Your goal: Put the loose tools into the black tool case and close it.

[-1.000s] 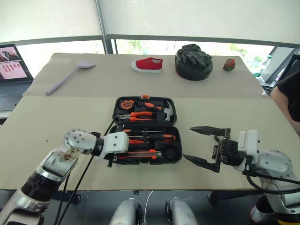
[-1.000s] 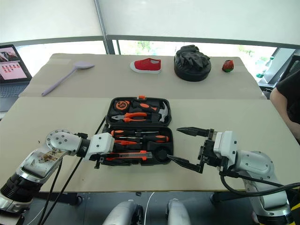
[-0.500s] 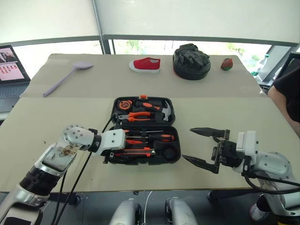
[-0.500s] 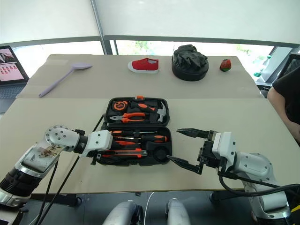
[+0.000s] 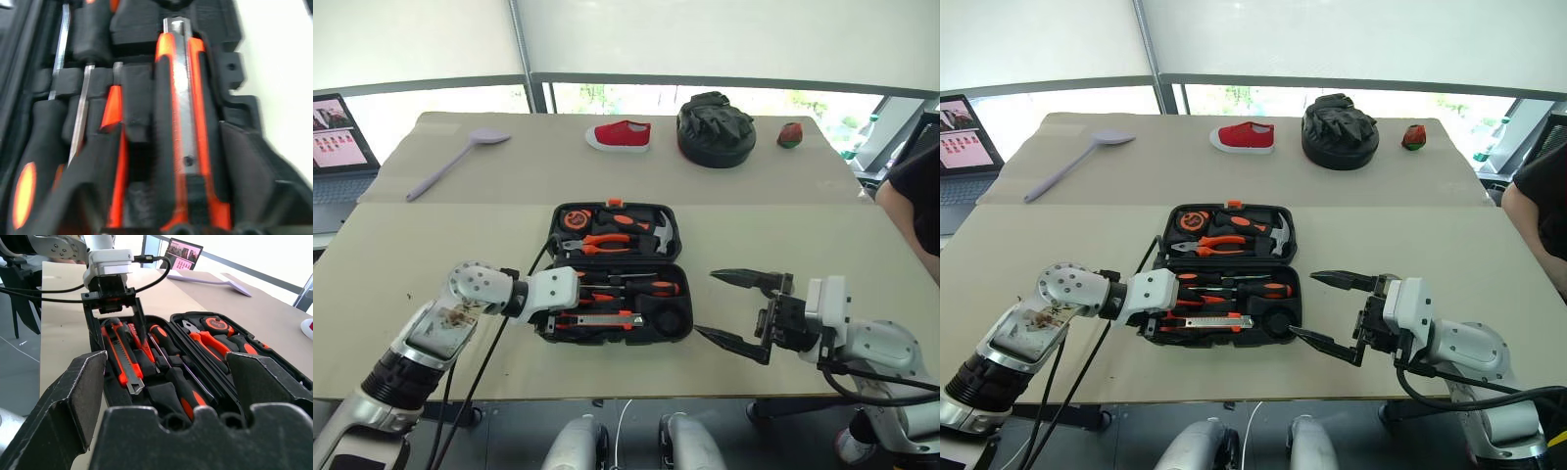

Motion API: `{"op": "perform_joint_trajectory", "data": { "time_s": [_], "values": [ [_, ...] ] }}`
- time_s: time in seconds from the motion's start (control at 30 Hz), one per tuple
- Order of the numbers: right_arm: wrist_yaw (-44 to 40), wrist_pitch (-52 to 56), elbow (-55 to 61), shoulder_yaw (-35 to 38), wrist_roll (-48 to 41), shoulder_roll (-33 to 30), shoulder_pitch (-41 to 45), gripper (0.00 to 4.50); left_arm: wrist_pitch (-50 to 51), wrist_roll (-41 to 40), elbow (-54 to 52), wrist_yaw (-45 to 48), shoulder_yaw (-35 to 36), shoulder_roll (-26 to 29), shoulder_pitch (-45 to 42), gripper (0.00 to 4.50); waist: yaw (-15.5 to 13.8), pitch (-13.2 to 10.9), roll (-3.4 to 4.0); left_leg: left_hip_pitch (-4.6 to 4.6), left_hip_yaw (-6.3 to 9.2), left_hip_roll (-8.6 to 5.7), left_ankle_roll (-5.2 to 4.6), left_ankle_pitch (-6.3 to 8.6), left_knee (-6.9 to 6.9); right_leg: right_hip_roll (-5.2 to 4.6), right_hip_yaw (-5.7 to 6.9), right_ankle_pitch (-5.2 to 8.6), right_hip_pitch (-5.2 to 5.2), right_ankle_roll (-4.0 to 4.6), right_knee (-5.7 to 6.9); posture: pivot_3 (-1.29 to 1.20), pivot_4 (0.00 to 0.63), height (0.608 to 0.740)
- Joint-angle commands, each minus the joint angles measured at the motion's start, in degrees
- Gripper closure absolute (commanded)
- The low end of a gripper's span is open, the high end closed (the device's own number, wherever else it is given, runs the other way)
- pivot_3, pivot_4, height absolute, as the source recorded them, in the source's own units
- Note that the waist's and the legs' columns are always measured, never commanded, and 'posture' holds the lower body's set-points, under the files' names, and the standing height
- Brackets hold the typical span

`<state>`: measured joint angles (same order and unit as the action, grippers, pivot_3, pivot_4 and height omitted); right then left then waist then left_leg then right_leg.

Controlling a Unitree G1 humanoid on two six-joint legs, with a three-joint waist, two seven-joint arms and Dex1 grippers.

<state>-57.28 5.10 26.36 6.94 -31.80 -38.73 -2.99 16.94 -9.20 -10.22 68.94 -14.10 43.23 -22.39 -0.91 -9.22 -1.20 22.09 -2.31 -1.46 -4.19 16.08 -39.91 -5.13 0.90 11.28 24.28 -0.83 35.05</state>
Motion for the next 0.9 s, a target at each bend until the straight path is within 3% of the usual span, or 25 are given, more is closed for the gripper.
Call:
{"op": "perform_joint_trajectory", "data": {
  "time_s": [0.03, 0.2, 0.3, 0.47, 0.63, 0.73, 0.9],
  "values": [
    [-0.24, -1.62, -0.11, -0.06, 0.57, 0.68, 0.50, 0.00, -1.09, -9.14, -1.30, 1.21, 5.43, -3.38, 0.57, 0.05, 0.00, -0.01, -0.02, 0.05, 0.00, 0.00, 0.00, 0.00, -0.04, -0.01, 0.00, 0.00, 0.04, 0.00, 0.01, 0.00, 0.150, 0.740],
    [-0.46, -2.08, -1.11, -0.32, 0.98, 1.21, 0.61, 0.00, -1.85, -16.01, -0.29, 2.94, 11.62, -4.07, 1.56, 0.05, 0.29, -0.02, -0.02, 0.06, 0.01, 0.04, 0.01, 0.00, -0.09, -0.12, -0.01, -0.01, 0.09, 0.01, 0.06, 0.00, 0.150, 0.740],
    [-0.46, -2.50, -1.60, -0.55, 1.40, 1.62, 0.44, 0.00, -3.45, -16.46, 1.61, 4.80, 12.44, -3.68, 2.95, 0.80, 0.26, -0.01, -0.02, 0.00, 0.01, 0.04, 0.02, -0.01, -0.07, -0.09, 0.00, -0.01, 0.04, 0.02, 0.06, 0.00, 0.150, 0.740],
    [0.11, -3.05, -2.08, -0.13, 1.84, 1.90, 0.28, 0.00, -10.46, -10.29, 4.46, 5.57, 7.92, -4.01, 6.34, 2.69, 0.18, -0.02, -0.03, -0.02, -0.02, 0.00, 0.00, 0.00, -0.06, -0.08, 0.00, -0.01, 0.03, 0.01, 0.05, 0.00, 0.150, 0.740],
    [0.09, -2.64, -0.69, 2.10, 1.10, 0.77, -1.92, 0.00, -11.28, -7.49, 6.93, 2.35, 5.16, -6.95, 5.87, 4.47, -0.38, -0.02, -0.02, 0.01, -0.02, -0.01, 0.00, 0.01, -0.08, -0.17, -0.02, -0.02, 0.01, 0.01, 0.03, 0.00, 0.150, 0.740],
    [-0.09, -2.39, -0.43, 3.04, 0.77, 0.20, -2.43, 0.00, -13.38, -2.94, 8.52, 1.12, 2.44, -6.87, 6.57, 4.47, -0.34, -0.01, -0.02, 0.01, -0.02, 0.00, -0.02, 0.02, -0.08, -0.19, -0.04, -0.03, 0.02, 0.00, 0.01, 0.00, 0.150, 0.740],
    [0.16, -1.43, 1.32, 3.79, 0.15, -0.18, -3.94, 0.00, -8.18, -2.28, 10.20, -2.63, 1.21, -9.29, 5.61, 4.47, -0.75, 0.13, 0.22, -0.11, -0.02, 0.02, 0.01, 0.00, -0.06, -0.24, -0.13, -0.03, -0.09, 0.02, 0.04, 0.00, 0.150, 0.740]
  ]
}}
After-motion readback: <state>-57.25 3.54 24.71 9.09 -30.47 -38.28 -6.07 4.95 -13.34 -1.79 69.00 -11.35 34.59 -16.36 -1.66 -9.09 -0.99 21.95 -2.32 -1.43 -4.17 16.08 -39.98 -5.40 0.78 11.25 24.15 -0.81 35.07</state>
